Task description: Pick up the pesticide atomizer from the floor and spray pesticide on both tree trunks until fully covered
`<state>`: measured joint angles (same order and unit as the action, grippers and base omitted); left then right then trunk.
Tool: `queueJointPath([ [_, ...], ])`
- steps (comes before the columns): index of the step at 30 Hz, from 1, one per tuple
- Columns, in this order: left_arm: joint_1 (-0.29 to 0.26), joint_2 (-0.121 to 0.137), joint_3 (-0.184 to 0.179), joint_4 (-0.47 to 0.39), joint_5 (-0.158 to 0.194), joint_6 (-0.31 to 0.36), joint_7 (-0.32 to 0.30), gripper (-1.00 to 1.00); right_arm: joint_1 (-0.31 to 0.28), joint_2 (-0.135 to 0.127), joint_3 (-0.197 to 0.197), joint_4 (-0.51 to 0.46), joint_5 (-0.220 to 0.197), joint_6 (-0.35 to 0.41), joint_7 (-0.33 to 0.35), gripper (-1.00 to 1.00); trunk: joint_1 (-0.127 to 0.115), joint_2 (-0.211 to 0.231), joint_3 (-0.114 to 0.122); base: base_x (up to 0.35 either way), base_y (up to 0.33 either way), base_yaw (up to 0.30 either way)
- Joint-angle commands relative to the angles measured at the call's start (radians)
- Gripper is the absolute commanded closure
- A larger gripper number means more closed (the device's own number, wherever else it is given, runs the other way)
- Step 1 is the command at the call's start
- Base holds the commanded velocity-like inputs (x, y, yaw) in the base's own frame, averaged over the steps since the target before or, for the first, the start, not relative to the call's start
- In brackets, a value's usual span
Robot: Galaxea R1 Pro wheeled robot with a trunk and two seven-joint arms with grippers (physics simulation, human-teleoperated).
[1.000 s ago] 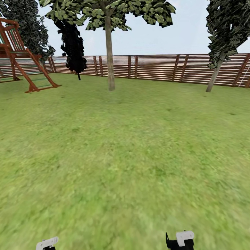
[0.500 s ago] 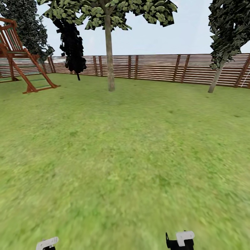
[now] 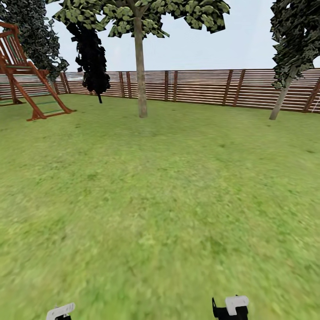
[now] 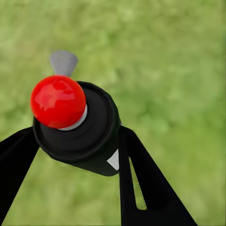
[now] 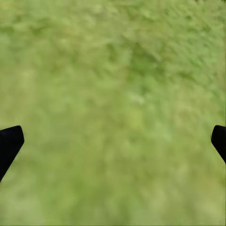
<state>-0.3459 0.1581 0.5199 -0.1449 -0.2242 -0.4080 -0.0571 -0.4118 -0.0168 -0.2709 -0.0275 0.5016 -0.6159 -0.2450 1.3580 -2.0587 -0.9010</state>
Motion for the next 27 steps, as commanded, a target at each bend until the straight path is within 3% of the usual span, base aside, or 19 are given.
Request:
queueJointPath([
  [1, -0.001, 0.000, 0.009, 0.001, -0.006, -0.003, -0.006, 1.00, -0.001, 0.000, -0.005, 0.001, 0.011, -0.002, -0.007, -1.00, 0.000, 0.000, -0.001, 0.338, 0.070, 0.000],
  [27, -0.001, 0.000, 0.009, 0.001, -0.006, -0.003, -0.006, 1.00, -0.001, 0.000, -0.005, 0.001, 0.011, -0.002, -0.007, -1.00, 0.000, 0.000, -0.001, 0.338, 0.070, 0.000],
])
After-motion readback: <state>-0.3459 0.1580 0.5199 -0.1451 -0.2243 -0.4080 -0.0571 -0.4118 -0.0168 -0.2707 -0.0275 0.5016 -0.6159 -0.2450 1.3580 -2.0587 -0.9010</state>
